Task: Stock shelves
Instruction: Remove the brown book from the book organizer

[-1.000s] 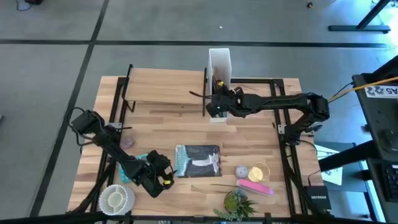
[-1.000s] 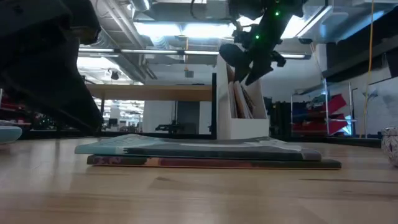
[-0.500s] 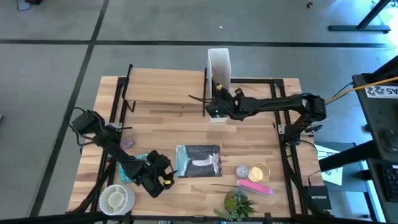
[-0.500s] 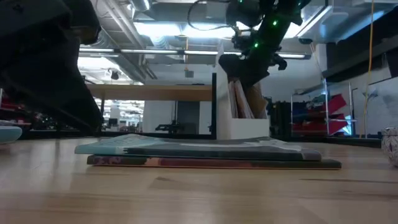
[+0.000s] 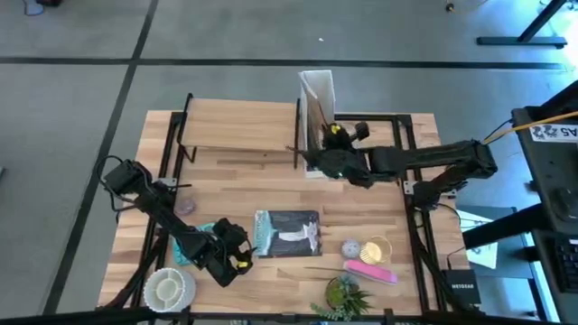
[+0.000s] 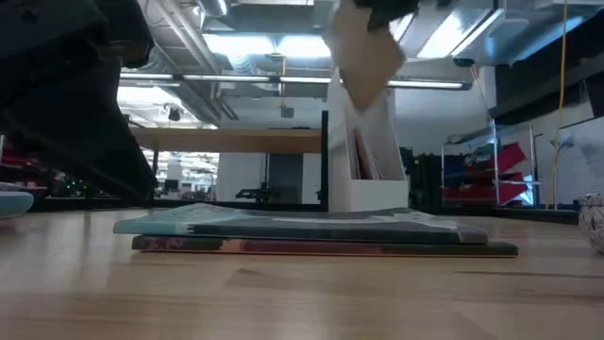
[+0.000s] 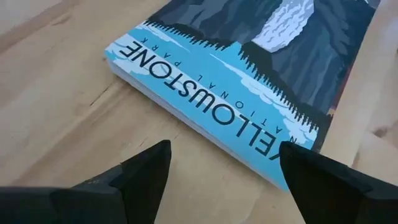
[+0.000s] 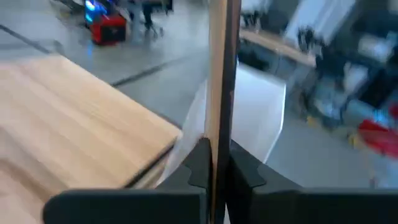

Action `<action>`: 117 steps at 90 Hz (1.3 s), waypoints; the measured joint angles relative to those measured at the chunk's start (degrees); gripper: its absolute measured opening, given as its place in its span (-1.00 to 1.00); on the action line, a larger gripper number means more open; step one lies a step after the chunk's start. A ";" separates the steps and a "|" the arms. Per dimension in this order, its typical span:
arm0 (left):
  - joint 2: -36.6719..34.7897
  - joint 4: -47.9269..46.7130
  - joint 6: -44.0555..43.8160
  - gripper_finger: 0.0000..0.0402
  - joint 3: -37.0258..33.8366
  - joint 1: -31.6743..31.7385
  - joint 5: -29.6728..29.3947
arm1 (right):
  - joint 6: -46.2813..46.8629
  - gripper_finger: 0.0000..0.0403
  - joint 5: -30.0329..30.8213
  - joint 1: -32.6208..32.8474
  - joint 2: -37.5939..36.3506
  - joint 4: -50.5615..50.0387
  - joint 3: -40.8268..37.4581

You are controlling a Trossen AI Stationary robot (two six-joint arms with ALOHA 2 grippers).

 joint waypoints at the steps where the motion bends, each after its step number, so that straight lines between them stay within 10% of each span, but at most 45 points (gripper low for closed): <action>1: 0.00 -0.01 0.07 0.40 0.00 0.00 -0.03 | -0.82 -0.99 0.24 0.78 0.00 0.01 0.40; 42: -12.08 -0.19 6.52 0.40 0.09 -4.46 -11.08 | -7.36 -1.00 -4.47 25.97 17.04 -3.47 5.28; 70: -13.52 -2.45 5.82 0.40 0.09 -5.66 -15.04 | 10.49 -1.00 -13.58 26.48 33.10 -28.60 12.39; 117: -8.90 -10.29 -17.93 0.40 -6.24 -4.76 -9.88 | 7.91 -0.98 -30.20 22.28 49.03 -37.33 31.76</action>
